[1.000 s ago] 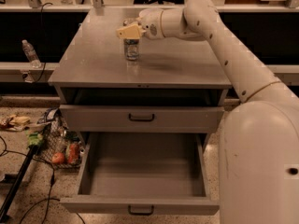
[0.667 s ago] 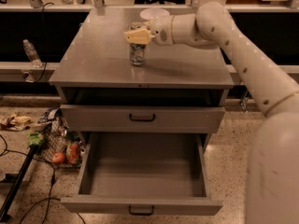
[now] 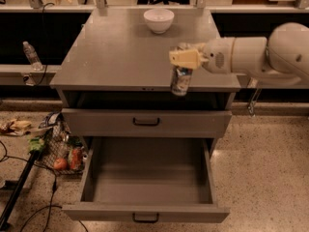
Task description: Place redbull can into middle drawer
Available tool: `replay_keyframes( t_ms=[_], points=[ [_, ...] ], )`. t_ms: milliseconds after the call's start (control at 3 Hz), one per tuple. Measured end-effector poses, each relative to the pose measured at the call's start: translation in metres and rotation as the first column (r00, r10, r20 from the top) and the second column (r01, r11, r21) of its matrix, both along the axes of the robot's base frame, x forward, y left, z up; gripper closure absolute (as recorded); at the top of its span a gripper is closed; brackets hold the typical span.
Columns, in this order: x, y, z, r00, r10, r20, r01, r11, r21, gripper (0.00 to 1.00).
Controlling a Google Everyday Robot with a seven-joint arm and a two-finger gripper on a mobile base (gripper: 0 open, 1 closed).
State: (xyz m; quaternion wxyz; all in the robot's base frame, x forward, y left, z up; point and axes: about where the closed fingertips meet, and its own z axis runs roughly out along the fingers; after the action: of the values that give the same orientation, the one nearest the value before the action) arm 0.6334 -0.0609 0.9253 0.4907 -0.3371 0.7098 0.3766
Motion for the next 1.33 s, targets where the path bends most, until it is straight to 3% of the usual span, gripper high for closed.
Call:
replay_keyframes(
  t_ms=[333,667,1000,1333],
  points=[
    [-0.083,-0.034,-0.024,0.9847,-0.065,-0.162,0.071,0.997,0.03,1.0],
    [-0.116,-0.017,-0.056,0.98,-0.078,-0.183,0.093,0.993,0.076,1.0],
    [-0.123,-0.007,-0.061,0.9814,-0.071,-0.178,0.085,0.994,0.071,1.0],
    [-0.117,-0.006,-0.098,0.9801,-0.067,-0.187,0.09,0.989,0.119,1.0]
  ],
)
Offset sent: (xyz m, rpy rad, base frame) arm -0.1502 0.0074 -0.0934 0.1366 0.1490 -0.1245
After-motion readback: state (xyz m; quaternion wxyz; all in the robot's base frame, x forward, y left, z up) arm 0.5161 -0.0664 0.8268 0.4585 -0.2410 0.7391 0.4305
